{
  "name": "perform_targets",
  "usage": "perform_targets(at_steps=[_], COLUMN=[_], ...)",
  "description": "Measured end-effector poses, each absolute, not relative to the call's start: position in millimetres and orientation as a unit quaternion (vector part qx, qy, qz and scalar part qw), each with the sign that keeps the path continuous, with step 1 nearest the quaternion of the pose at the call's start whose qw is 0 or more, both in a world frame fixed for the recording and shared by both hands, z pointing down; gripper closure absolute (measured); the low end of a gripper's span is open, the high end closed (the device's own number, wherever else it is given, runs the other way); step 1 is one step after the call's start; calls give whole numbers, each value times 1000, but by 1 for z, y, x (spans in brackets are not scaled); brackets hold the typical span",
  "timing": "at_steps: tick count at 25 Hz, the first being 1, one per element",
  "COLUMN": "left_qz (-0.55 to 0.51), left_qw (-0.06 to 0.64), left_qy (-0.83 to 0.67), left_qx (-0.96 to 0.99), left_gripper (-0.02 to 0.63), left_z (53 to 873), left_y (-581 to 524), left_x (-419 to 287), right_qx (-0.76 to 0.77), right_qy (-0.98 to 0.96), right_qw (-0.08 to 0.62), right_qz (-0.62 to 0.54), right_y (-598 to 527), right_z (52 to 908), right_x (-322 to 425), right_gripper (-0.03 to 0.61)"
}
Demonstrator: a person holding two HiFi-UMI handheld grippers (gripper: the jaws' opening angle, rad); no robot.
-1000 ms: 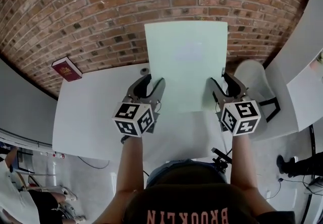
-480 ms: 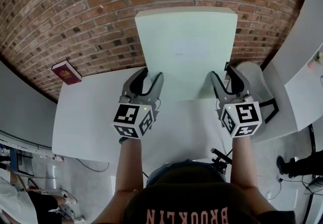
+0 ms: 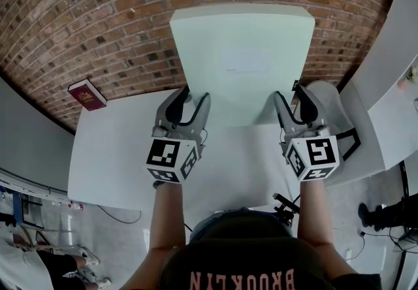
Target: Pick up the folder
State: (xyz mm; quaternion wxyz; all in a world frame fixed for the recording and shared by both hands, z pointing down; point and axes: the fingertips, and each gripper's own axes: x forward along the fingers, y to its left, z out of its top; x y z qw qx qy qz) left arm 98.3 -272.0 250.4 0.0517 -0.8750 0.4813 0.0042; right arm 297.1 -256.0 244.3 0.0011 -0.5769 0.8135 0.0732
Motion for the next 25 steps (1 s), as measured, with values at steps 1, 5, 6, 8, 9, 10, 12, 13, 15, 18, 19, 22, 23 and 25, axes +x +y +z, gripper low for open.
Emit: perform_targets(at_steps=[1,5,6,8,9,10,12,13,15,18,19,22,23,25], left_qz=[5,5,5,4,4,4,4,5,6,7,9,13,14,14], left_qw=[53,58,59,62,64,64,65,65,65,68,68,70,71,74], left_qy=[482,484,485,486,487,487,488,489,489,493,495,497,498,498], left_qx=[-875,-873,-873,-872,-871,-871,-870,-870,-870,-867,-866,-865,-864,-864], left_gripper=[417,419,419,419,419,419,420,419,419,420,420,420,420,420], left_z=[250,248,247,246,246,245,244,244,242,240,239,235,234,231], left_y=[-271,-269,-268,-268,-267,-267,-266,-265,-265,-265,-264,-263,-263,-263], left_x=[98,98,97,97,97,98,99,99,99,97,97,96,95,94], right_qx=[-578,-580,-580,-580,-580,-580,-580,-580,-581,-581,-581,-579,-579,-580], right_qy=[813,811,811,811,811,811,810,810,810,810,810,810,810,809], right_qw=[2,3,3,4,4,4,6,6,7,8,9,10,11,12], right_qz=[74,79,80,81,81,81,81,81,81,81,82,88,89,92], right_y=[-255,-253,-253,-252,-252,-251,-250,-250,-250,-251,-251,-250,-250,-249], right_z=[244,241,240,240,240,240,239,238,237,235,233,228,226,223], right_x=[297,298,297,297,298,298,299,300,300,298,298,297,296,295], right_gripper=[380,385,385,388,390,390,391,393,393,396,396,396,396,397])
